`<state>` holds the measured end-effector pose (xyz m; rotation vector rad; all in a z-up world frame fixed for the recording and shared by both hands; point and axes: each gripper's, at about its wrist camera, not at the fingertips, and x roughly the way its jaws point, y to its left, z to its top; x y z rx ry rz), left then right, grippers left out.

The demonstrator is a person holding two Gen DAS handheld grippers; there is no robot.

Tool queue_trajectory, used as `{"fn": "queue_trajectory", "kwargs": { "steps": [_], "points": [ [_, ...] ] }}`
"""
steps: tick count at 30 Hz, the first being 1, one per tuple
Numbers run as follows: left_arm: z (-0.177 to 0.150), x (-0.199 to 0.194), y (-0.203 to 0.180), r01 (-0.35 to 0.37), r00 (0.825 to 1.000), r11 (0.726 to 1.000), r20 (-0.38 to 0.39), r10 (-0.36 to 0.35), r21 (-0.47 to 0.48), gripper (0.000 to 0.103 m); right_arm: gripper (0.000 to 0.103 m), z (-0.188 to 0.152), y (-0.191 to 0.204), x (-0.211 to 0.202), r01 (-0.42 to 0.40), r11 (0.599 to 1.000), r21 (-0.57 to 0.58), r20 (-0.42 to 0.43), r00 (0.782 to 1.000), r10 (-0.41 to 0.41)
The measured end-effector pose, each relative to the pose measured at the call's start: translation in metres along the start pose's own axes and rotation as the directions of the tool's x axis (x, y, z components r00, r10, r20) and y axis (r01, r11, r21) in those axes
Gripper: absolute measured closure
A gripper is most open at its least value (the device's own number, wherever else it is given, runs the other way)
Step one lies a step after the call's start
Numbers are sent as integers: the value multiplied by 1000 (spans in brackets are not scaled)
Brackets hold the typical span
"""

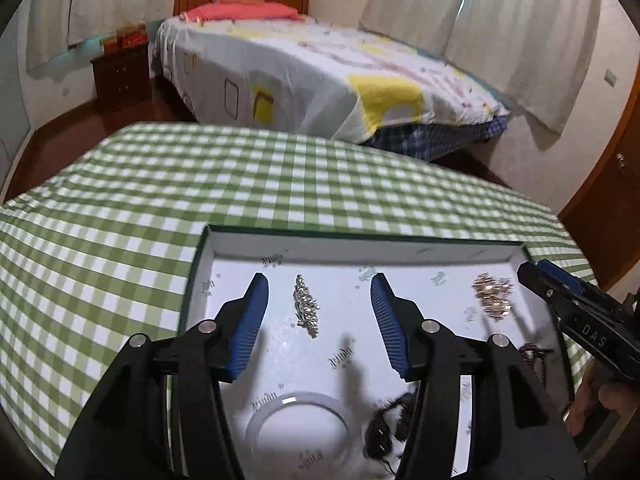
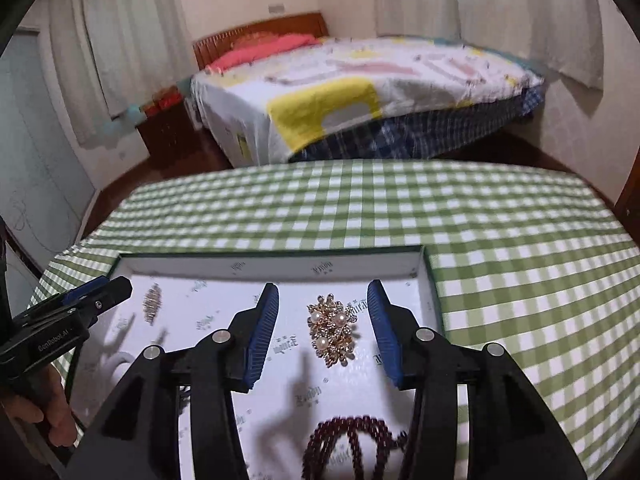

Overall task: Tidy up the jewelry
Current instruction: 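Carry both brooches over the green box and open both tools to drop them, then move both open tools back over the loose jewelry on the table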

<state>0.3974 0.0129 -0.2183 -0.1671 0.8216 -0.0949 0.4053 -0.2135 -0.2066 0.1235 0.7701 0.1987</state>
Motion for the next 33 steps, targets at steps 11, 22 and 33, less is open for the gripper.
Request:
{"fn": "queue_trajectory", "kwargs": {
  "steps": [11, 22, 33],
  "points": [
    [-35, -90, -12, 20, 990, 999, 142, -24, 29, 50, 57, -40, 26, -90, 18, 998, -57, 167, 986, -8],
    [-95, -141, -10, 29, 990, 1000, 138, -29, 5, 50, 57, -104, 40, -143, 45, 995, -88, 210, 977, -26],
    [-152, -154, 0, -13, 996, 1000, 85, 14, -19, 50, 57, -160, 35, -155, 60, 996, -66, 164, 985, -48]
  ]
}}
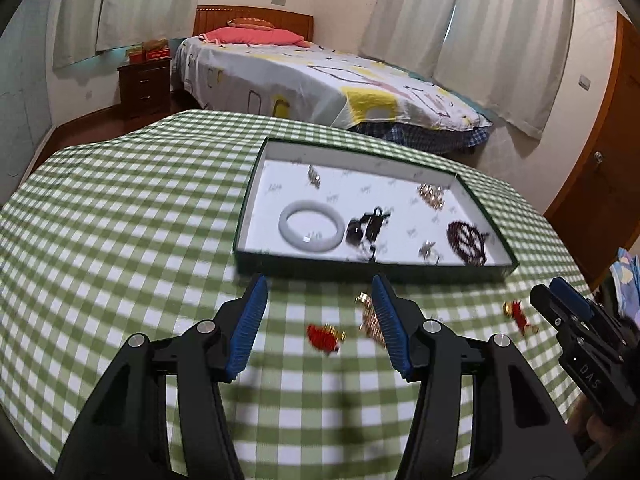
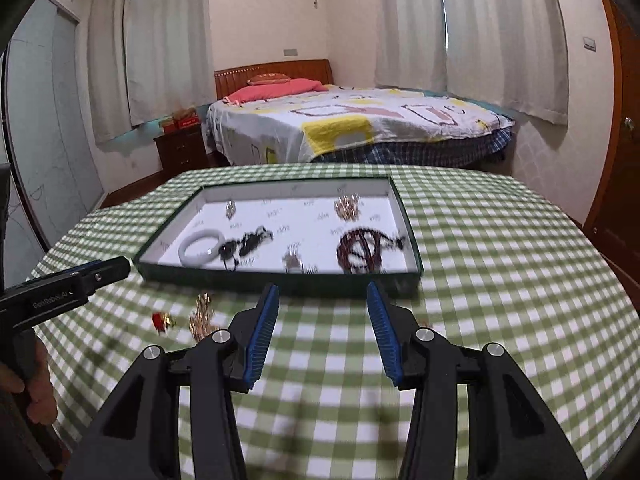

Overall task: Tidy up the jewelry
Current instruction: 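Move both open tools back over the loose jewelry on the table, then lower the left tool onto the red flower brooch and close it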

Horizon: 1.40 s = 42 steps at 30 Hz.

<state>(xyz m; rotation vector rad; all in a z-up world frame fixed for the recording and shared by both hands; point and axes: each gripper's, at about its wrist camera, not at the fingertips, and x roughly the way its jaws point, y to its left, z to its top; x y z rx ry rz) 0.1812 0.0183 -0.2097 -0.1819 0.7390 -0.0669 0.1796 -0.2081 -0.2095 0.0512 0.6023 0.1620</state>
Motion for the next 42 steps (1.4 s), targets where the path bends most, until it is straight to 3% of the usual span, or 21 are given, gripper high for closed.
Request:
{"fn": "queue_trajectory", "kwargs": {
  "steps": [7, 17, 19, 26, 30, 42],
  "points": [
    [-21, 1, -4, -21, 1000, 1000, -22, 22, 6, 50, 57, -23, 0, -4, 3, 1000, -15, -25, 1000, -3],
    [-30, 26, -10, -46, 996, 999, -72, 48, 28, 53, 57, -30, -9, -3, -1, 1000, 14, -39, 999, 2],
    [-30, 32, -11, -47, 995, 998, -82, 50, 34, 59, 57, -31, -10, -2, -3, 1000, 19, -43, 999, 4],
    [-29, 46, -9, -44, 992, 999, -119, 47, 25, 63, 57, -32, -12, 0, -4, 1000, 28, -50, 999, 5],
    [-30, 50, -11, -32, 989, 999, -144, 37, 36, 76, 57, -32, -12, 0, -3, 1000, 28, -52, 999, 5],
    [-31, 51, -13, -19, 988, 999, -153, 25, 41, 85, 57, -34, -11, 2, -2, 1000, 23, -62, 998, 3]
  ]
}}
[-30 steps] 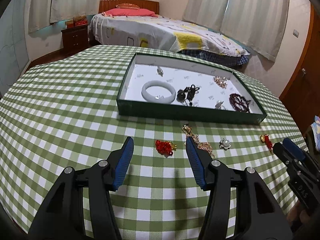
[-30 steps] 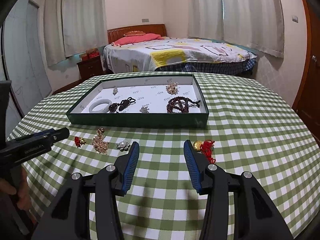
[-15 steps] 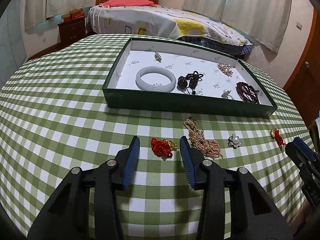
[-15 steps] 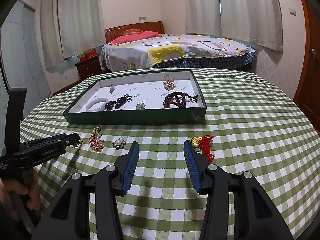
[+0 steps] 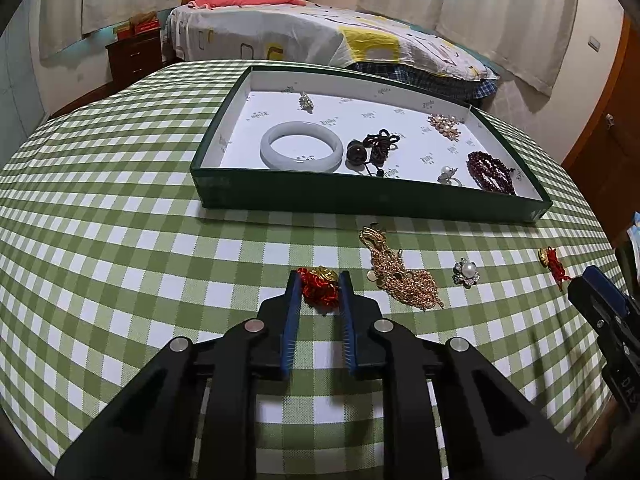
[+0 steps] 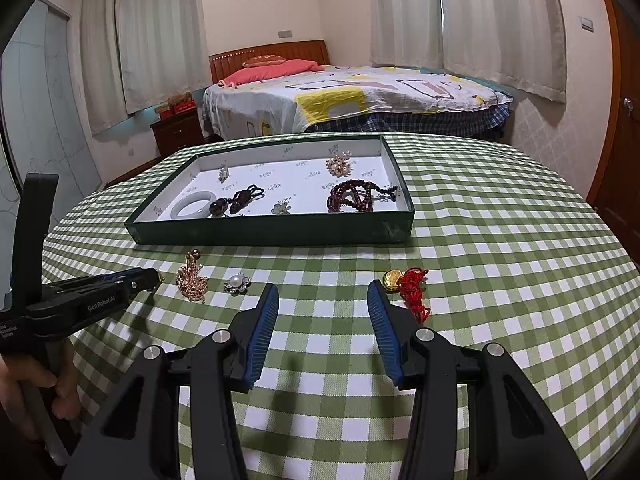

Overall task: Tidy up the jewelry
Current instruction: 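Lower the left tool onto the red flower brooch and close it, then grasp the small pearl flower brooch with the right tool while the left tool holds the red brooch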

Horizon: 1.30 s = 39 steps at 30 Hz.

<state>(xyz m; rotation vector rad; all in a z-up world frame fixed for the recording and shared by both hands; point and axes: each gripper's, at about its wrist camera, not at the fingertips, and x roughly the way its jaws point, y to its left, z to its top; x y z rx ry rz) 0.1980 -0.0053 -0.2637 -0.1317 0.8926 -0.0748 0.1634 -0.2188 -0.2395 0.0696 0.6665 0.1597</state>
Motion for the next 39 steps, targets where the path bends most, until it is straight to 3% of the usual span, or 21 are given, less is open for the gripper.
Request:
{"fn": "queue_trajectory", "kwargs": {
  "steps": [39],
  "points": [
    [0, -4, 4, -3, 1000, 1000, 10, 3, -8, 92, 57, -5, -3, 4, 5, 1000, 0, -17, 1000, -5]
  ]
}}
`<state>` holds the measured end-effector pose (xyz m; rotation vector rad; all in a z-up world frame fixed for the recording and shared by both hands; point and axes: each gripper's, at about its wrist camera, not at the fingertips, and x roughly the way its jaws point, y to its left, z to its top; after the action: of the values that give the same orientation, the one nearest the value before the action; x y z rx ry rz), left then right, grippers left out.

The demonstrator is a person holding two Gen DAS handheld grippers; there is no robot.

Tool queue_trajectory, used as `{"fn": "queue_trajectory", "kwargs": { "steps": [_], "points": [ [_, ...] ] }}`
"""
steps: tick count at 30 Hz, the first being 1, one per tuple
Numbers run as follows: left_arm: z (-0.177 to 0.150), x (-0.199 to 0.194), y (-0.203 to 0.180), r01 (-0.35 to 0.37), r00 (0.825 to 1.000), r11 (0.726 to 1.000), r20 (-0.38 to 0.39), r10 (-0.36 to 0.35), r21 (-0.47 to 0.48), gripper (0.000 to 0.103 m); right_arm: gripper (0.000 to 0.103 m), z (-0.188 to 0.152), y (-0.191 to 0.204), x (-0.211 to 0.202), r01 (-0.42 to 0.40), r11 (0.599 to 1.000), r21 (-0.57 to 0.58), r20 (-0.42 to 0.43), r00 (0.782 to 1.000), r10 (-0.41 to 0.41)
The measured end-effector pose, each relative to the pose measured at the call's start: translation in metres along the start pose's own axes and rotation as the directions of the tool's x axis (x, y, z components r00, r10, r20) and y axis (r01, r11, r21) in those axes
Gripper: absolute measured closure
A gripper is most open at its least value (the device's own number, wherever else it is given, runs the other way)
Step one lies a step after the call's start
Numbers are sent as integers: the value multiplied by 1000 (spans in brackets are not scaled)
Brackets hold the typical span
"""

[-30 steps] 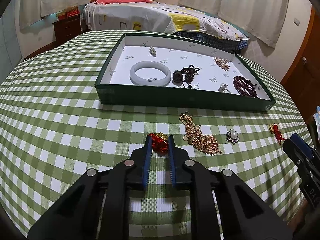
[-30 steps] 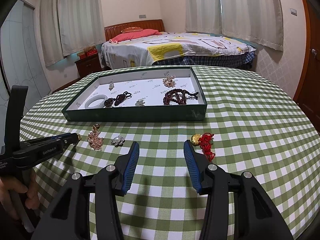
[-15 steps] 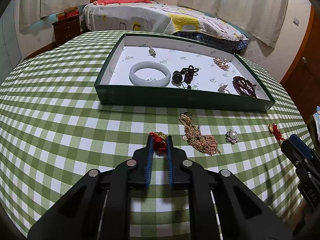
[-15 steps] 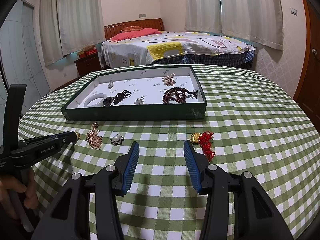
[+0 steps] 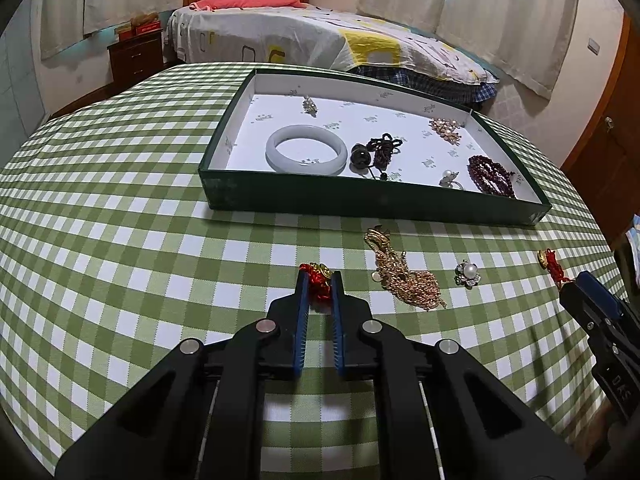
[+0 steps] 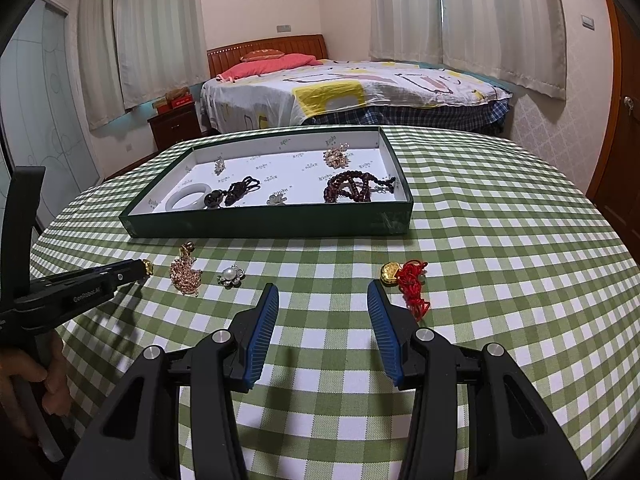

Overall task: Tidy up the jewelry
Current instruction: 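Grasp the small pearl flower brooch with the right tool while the left tool holds the red brooch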

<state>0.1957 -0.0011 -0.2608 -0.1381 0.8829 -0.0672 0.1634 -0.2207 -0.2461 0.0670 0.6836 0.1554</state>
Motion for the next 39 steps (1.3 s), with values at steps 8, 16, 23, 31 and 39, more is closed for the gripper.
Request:
{"fn": "queue_trajectory", "kwargs": {
  "steps": [8, 16, 23, 31, 39],
  "points": [
    [-1, -1, 5, -8, 1000, 1000, 4, 8, 8, 92, 57, 1, 0, 0, 1, 1000, -4, -4, 1000, -1],
    [-2, -8, 20, -35, 999, 999, 9, 35, 0, 92, 57, 1, 4, 4, -6, 1000, -13, -13, 1000, 6],
    [-1, -10, 37, -54, 998, 998, 7, 55, -24, 93, 57, 15, 24, 19, -31, 999, -38, -42, 999, 30],
    [2, -20, 63, -90, 996, 995, 23, 91, -51, 93, 57, 26, 53, 51, -74, 995, -69, -151, 987, 63],
    [5, -20, 83, -100, 995, 990, 20, 102, -104, 93, 58, 28, 72, 76, -59, 990, -126, -219, 975, 30]
  ]
}}
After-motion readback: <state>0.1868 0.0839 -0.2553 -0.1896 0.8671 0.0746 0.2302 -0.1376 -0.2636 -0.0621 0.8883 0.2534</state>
